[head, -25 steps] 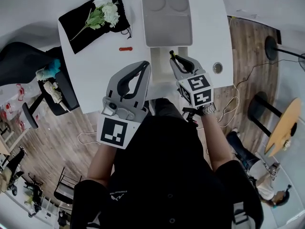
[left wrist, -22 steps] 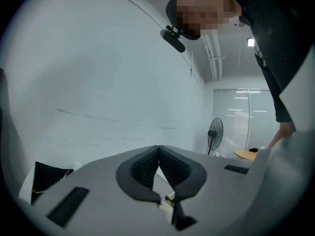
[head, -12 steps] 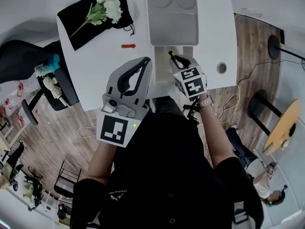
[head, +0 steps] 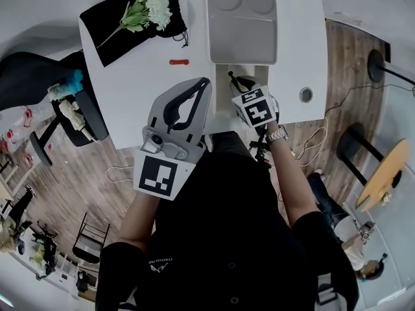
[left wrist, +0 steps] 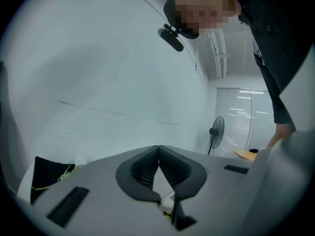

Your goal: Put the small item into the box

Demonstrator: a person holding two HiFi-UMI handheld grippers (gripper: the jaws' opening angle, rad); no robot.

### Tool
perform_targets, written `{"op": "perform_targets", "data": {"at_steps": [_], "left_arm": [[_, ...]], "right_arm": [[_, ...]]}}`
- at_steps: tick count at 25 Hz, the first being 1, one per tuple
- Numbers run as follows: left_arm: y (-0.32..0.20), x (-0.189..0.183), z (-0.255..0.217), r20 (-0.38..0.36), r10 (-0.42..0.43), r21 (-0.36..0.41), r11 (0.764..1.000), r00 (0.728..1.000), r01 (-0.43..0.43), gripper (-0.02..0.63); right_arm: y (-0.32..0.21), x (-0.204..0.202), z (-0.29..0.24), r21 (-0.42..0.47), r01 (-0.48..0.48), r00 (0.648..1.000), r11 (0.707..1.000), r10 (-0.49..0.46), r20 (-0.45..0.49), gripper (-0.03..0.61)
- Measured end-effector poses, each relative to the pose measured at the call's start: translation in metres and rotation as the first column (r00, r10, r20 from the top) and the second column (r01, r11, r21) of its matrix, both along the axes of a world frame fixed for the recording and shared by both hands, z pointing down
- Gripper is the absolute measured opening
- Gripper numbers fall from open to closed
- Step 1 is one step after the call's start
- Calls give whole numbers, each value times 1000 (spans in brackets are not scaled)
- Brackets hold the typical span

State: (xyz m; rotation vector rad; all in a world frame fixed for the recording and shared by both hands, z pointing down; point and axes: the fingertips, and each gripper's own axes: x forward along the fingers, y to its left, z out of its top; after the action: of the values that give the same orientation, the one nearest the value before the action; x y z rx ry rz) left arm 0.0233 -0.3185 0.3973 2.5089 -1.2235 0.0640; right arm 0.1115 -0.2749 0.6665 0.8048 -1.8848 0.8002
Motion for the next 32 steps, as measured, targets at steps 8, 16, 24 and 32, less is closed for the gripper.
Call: {"op": "perform_targets", "data": {"at_steps": [8,16,24,32], "left_arm": [[-3,-7,0,0,-17,0,1000,1000,17,5],[1,-8,-2,-3,-25,10,1000,1000,25,5],[17,-8,-13,1,-27,35,999,1000,27,5],[45,-1,-26,2,-38,69,997,999,37,5]], "right_arm": [[1,0,13,-32,18,999,999,-19,-33,71],[6,-1,15,-44,18,1000,999,-19,-12,81],[2,4,-4,36,-17,1000,999,17,6,83],[5,14,-42,128,-69,997,989,63,54,49]]}}
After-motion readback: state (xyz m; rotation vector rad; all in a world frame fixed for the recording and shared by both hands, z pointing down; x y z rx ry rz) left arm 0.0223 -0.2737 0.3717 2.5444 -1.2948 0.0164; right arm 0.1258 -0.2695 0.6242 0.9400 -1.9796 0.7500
